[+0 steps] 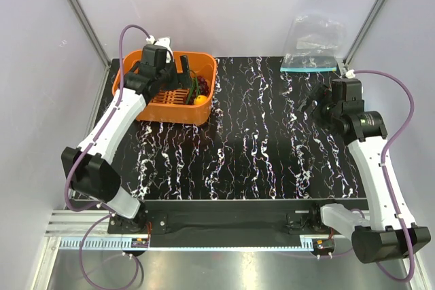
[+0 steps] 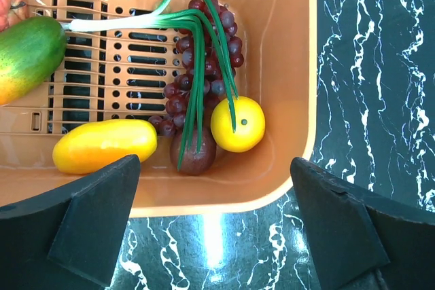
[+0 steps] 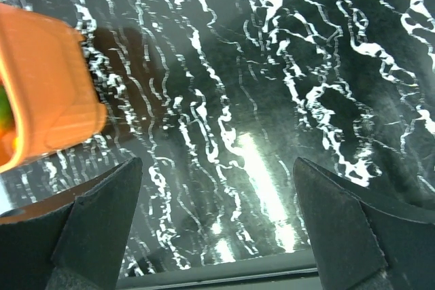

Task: Place the food in the zip-top bag and seal the zipper
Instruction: Pick up the zipper food storage bag at the corner of the board.

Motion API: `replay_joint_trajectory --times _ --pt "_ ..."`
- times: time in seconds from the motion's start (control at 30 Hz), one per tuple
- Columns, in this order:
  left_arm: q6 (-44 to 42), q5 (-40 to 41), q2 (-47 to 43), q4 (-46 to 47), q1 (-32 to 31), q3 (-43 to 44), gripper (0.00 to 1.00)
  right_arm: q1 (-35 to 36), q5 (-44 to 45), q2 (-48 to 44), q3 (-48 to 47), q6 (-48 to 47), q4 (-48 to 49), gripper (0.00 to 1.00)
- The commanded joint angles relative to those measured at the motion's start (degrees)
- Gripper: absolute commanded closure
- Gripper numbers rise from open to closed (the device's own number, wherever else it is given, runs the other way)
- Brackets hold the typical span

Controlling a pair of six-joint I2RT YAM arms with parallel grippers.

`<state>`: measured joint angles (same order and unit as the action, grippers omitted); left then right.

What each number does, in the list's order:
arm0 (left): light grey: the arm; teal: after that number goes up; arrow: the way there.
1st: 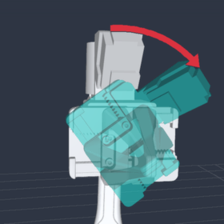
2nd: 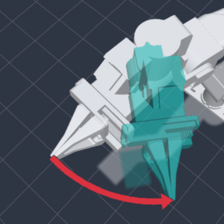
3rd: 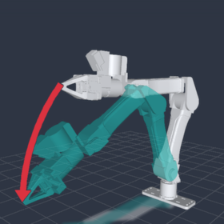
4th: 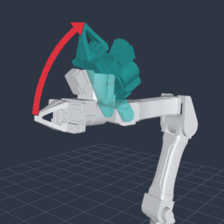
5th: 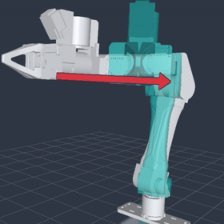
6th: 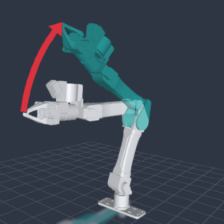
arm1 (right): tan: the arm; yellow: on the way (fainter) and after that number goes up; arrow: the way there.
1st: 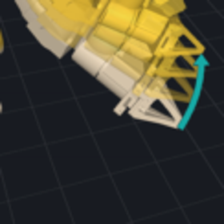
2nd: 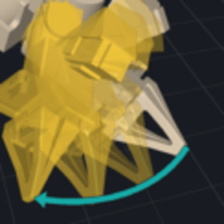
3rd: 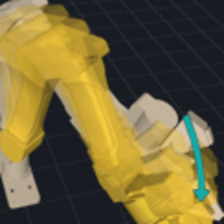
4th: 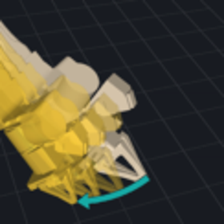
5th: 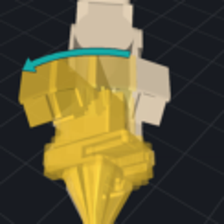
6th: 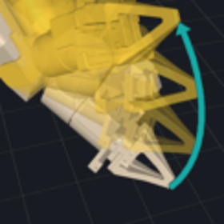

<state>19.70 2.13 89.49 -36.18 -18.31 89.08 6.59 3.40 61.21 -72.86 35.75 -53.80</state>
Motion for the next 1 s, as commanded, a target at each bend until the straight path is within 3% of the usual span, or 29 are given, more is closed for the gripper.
replay_joint_trajectory --times 0.0,0.2,0.53,0.63,0.97 --pt "-0.7 -0.9 -2.4 4.0 0.5 -0.9 0.01 0.0 3.5 0.0 -1.8 -2.7 1.1 0.0" --pt "0.7 -3.6 -2.4 5.9 0.4 -2.3 0.01 -0.1 3.2 2.2 0.5 -8.8 15.0 0.0" --pt "0.6 -4.3 -4.9 4.8 0.5 -5.0 0.01 -0.3 7.6 26.2 -7.1 -19.1 35.1 0.0" --pt "0.9 -5.4 -6.0 4.1 0.5 -5.8 0.01 -1.4 8.2 34.5 -13.6 -21.0 39.7 0.0" --pt "0.4 -2.7 -13.0 0.1 0.5 -11.6 0.01 -2.7 8.7 62.1 -38.7 -24.9 41.1 0.0"
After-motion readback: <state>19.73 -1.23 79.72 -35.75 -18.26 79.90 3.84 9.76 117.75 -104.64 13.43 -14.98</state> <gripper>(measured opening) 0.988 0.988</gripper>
